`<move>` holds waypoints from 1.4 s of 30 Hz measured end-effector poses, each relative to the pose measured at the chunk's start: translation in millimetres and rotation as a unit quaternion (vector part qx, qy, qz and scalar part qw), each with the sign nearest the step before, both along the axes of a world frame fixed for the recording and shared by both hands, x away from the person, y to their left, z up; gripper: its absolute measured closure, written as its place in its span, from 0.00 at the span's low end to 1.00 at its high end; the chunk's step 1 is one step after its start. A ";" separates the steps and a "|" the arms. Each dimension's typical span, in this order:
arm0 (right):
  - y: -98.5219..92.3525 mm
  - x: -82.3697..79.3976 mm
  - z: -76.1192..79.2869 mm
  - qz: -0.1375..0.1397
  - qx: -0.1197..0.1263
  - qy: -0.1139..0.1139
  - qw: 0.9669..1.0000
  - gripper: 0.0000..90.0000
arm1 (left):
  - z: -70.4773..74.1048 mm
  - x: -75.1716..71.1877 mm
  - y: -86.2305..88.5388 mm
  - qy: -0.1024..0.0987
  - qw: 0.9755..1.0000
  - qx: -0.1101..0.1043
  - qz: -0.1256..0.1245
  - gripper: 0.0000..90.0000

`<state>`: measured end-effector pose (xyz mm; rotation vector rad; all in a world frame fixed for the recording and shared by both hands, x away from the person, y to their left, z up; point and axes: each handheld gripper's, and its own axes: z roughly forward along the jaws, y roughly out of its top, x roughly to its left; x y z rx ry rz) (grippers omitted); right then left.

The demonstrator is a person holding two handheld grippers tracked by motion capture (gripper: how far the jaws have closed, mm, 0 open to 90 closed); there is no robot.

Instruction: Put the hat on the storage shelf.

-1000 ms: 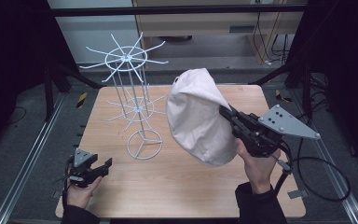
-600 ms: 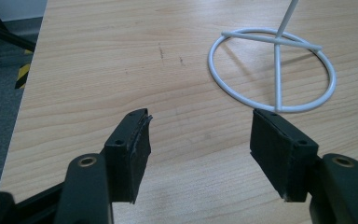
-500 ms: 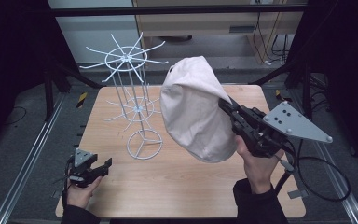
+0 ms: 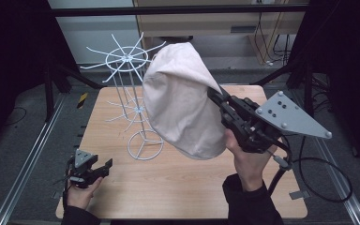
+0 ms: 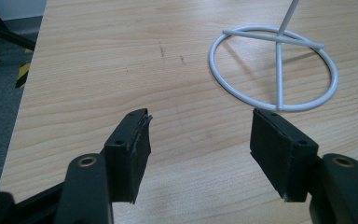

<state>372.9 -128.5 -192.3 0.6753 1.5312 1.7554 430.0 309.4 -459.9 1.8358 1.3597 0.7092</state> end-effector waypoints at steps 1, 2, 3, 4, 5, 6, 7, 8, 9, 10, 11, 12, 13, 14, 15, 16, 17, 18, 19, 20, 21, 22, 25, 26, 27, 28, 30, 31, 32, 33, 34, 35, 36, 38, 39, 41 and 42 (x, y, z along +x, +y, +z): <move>5.7 2.0 2.8 0.003 0.003 -0.001 1.000 0.98 | 0.0 0.0 0.1 0.000 1.000 0.000 0.000 0.41; 5.7 2.0 2.8 0.003 0.003 -0.001 1.000 0.98 | -0.1 0.0 0.1 0.000 1.000 0.000 0.001 0.41; 8.5 3.1 4.2 0.005 0.005 -0.001 1.000 0.98 | 0.0 -0.1 0.2 0.000 1.000 0.000 0.000 0.41; 12.4 4.3 5.6 0.006 0.004 -0.003 1.000 0.98 | 0.0 -0.1 0.2 0.000 1.000 0.000 0.000 0.41; 17.9 6.5 7.1 0.009 0.005 -0.003 1.000 0.98 | 0.0 -0.2 0.4 0.001 1.000 0.000 0.001 0.41; 17.9 6.5 7.1 0.009 0.005 -0.003 1.000 0.98 | 0.0 -0.2 0.4 0.001 1.000 0.000 0.001 0.41; 21.3 8.0 7.7 0.010 0.006 -0.004 1.000 0.98 | -0.1 -0.2 0.6 -0.001 1.000 -0.002 0.002 0.41; 27.0 10.6 8.1 0.011 0.006 -0.002 1.000 0.98 | 0.0 -0.4 1.0 0.000 1.000 -0.002 0.003 0.41; 30.0 12.3 8.1 0.013 0.005 -0.002 1.000 0.98 | 0.0 -0.6 1.4 0.000 1.000 -0.002 0.004 0.41; 33.1 14.0 8.1 0.014 0.003 0.000 1.000 0.98 | 0.2 -0.9 2.2 -0.001 1.000 -0.003 0.006 0.41; 42.1 18.9 7.0 0.018 0.001 0.003 1.000 0.98 | 0.2 -1.1 2.9 -0.001 1.000 -0.005 0.007 0.41; 42.1 18.9 7.0 0.018 0.001 0.003 1.000 0.98 | 0.3 -1.2 3.5 -0.001 1.000 -0.004 0.007 0.41; 45.1 20.4 6.6 0.019 0.000 0.004 1.000 0.98 | 0.3 -0.9 3.9 -0.003 1.000 -0.006 0.009 0.41; 48.8 22.1 5.9 0.019 -0.002 0.004 1.000 0.98 | 0.5 -0.8 4.4 -0.002 1.000 -0.005 0.009 0.41; 52.5 23.6 5.1 0.020 -0.003 0.005 1.000 0.98 | 0.5 -0.6 4.9 -0.001 1.000 -0.005 0.010 0.41; 55.7 24.9 4.2 0.021 -0.003 0.006 1.000 0.98 | 0.5 -0.5 5.0 -0.001 1.000 -0.004 0.010 0.41; 58.8 26.2 3.2 0.022 -0.004 0.006 1.000 0.98 | 0.4 -0.5 4.8 -0.001 1.000 -0.004 0.010 0.41; 61.6 27.4 2.2 0.022 -0.007 0.007 1.000 0.98 | 0.1 -0.5 4.1 -0.003 1.000 -0.007 0.010 0.41; 64.2 28.9 1.2 0.022 -0.009 0.007 1.000 0.98 | 0.3 -0.5 3.9 -0.003 1.000 -0.007 0.010 0.41; 66.7 30.5 -0.3 0.022 -0.013 0.009 1.000 0.98 | 0.3 -0.4 4.0 -0.003 1.000 -0.006 0.010 0.41; 69.4 32.1 -2.9 0.022 -0.017 0.012 1.000 0.98 | 0.2 -0.1 4.2 -0.002 1.000 -0.007 0.009 0.41; 69.4 32.1 -2.9 0.022 -0.017 0.012 1.000 0.98 | 0.1 0.1 4.6 -0.001 1.000 -0.005 0.008 0.41; 73.0 35.0 -12.0 0.023 -0.025 0.018 0.999 0.98 | 0.0 0.2 5.0 0.000 1.000 -0.005 0.010 0.41; 73.0 35.0 -12.0 0.023 -0.025 0.018 0.999 0.98 | 0.2 -0.1 5.0 0.000 1.000 -0.005 0.010 0.41; 73.4 35.5 -14.7 0.023 -0.027 0.020 0.999 0.98 | 0.5 -0.5 4.8 -0.001 1.000 -0.004 0.009 0.41; 73.8 35.5 -17.7 0.023 -0.026 0.022 0.999 0.98 | 0.5 -0.7 4.3 -0.001 1.000 -0.005 0.009 0.41; 72.4 35.7 -24.9 0.027 -0.028 0.024 0.999 0.98 | 0.1 -0.3 3.9 0.000 1.000 -0.004 0.008 0.41; 72.0 35.4 -27.0 0.026 -0.027 0.024 0.999 0.98 | 0.0 -0.1 3.9 0.000 1.000 -0.003 0.007 0.41; 71.4 35.1 -29.1 0.026 -0.026 0.024 0.999 0.98 | 0.0 0.0 3.9 0.001 1.000 -0.003 0.007 0.41; 70.6 34.8 -31.8 0.028 -0.025 0.025 0.999 0.98 | 0.0 -0.1 3.9 0.000 1.000 -0.003 0.008 0.41; 70.0 34.5 -34.3 0.028 -0.027 0.026 0.999 0.98 | 0.0 -0.2 3.9 0.000 1.000 -0.003 0.008 0.41; 69.7 34.2 -36.4 0.029 -0.028 0.028 0.999 0.98 | 0.0 -0.3 3.8 0.000 1.000 -0.003 0.009 0.41; 69.3 34.0 -38.2 0.029 -0.032 0.028 0.999 0.98 | 0.0 -0.4 3.6 0.001 1.000 -0.003 0.009 0.41; 68.8 33.3 -42.3 0.032 -0.034 0.032 0.998 0.98 | 0.1 -0.5 3.5 0.001 1.000 -0.002 0.008 0.41; 68.8 32.9 -44.0 0.032 -0.034 0.032 0.998 0.98 | 0.0 -0.5 3.3 0.001 1.000 -0.002 0.008 0.41; 68.7 32.4 -48.0 0.034 -0.038 0.035 0.998 0.98 | -0.2 -0.4 3.0 0.002 1.000 -0.001 0.008 0.41; 68.3 32.6 -49.9 0.033 -0.039 0.035 0.998 0.98 | -0.3 -0.2 3.0 0.002 1.000 -0.001 0.006 0.41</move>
